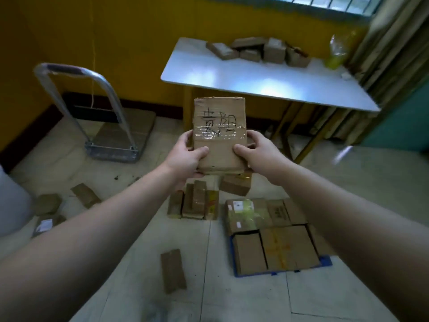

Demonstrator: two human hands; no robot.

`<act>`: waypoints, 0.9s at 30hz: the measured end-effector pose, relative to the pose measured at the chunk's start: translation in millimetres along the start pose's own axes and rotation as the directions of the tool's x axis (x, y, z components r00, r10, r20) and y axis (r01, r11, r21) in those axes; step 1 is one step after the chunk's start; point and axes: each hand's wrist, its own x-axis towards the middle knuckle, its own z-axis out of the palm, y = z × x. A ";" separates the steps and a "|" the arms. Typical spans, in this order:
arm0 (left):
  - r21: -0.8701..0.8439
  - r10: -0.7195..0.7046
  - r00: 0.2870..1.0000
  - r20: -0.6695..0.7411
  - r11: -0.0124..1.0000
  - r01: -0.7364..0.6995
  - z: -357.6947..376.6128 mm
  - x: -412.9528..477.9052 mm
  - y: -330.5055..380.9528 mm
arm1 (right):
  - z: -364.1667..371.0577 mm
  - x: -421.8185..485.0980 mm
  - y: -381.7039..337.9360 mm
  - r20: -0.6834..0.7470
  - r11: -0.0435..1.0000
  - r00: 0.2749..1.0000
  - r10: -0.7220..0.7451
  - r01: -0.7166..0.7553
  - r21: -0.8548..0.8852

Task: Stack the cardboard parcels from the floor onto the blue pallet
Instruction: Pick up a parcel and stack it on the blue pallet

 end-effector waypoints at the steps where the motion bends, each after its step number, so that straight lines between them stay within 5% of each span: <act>1: -0.005 0.001 1.000 0.026 1.000 -0.001 19.2 -2.7 5.5 | -19.2 -7.6 2.4 -0.028 1.000 1.000 0.006 -0.006 -0.010; 13: 0.086 -0.046 0.919 0.391 0.996 0.013 194.9 -7.4 34.5 | -165.2 -85.4 55.1 -0.318 0.987 0.935 0.155 -0.132 0.093; 20: 0.164 -0.081 0.905 0.418 0.986 0.013 294.7 10.0 16.3 | -232.0 -85.6 122.8 -0.384 0.997 0.920 0.081 -0.069 0.046; 27: 0.188 -0.160 0.958 0.239 0.975 0.116 411.9 68.5 -53.6 | -319.6 -3.7 244.1 -0.232 0.970 0.968 0.092 -0.140 -0.200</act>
